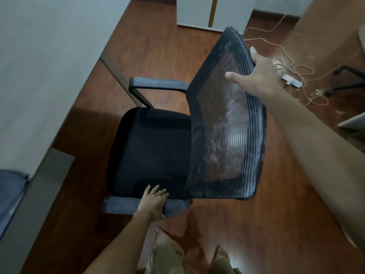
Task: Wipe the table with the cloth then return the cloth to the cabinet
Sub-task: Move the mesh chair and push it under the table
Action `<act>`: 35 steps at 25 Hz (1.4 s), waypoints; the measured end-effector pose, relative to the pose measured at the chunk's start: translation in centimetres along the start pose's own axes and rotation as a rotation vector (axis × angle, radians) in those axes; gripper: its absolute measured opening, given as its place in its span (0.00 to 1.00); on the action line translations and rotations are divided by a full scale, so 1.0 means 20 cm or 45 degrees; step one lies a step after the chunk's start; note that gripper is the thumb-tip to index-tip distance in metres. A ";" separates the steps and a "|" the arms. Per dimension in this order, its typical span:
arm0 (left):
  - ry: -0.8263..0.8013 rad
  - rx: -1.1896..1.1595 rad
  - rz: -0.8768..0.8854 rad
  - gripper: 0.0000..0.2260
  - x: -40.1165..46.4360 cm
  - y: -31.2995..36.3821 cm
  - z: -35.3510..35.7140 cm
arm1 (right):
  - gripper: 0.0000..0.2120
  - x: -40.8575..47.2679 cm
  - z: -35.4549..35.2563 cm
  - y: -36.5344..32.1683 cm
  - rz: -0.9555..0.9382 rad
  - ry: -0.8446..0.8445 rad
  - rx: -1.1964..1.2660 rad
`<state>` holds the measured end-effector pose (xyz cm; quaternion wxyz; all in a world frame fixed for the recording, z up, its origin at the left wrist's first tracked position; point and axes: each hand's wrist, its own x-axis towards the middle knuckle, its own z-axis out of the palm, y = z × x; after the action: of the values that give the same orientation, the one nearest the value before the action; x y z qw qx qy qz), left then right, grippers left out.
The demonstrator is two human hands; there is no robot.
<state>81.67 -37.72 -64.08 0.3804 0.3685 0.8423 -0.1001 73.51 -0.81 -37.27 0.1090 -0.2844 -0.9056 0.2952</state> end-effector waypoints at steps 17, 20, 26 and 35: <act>-0.074 0.116 -0.141 0.49 0.22 -1.18 -0.44 | 0.48 0.58 0.65 -0.74 0.033 0.081 -0.039; -0.026 0.094 -0.276 0.52 0.21 -1.23 -0.46 | 0.44 0.65 0.72 -0.79 0.023 0.108 0.028; 0.086 -0.235 -0.511 0.58 0.09 -1.06 -0.56 | 0.45 0.65 0.71 -0.81 0.050 0.070 0.127; 0.793 -1.521 -1.027 0.32 -0.20 -0.50 -0.95 | 0.40 0.61 0.64 -0.78 0.021 -0.254 0.495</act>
<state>65.64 -38.49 -49.24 0.1946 -0.2218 0.8901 0.3473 51.86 -10.22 -37.80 0.0691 -0.2349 -0.8355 0.4920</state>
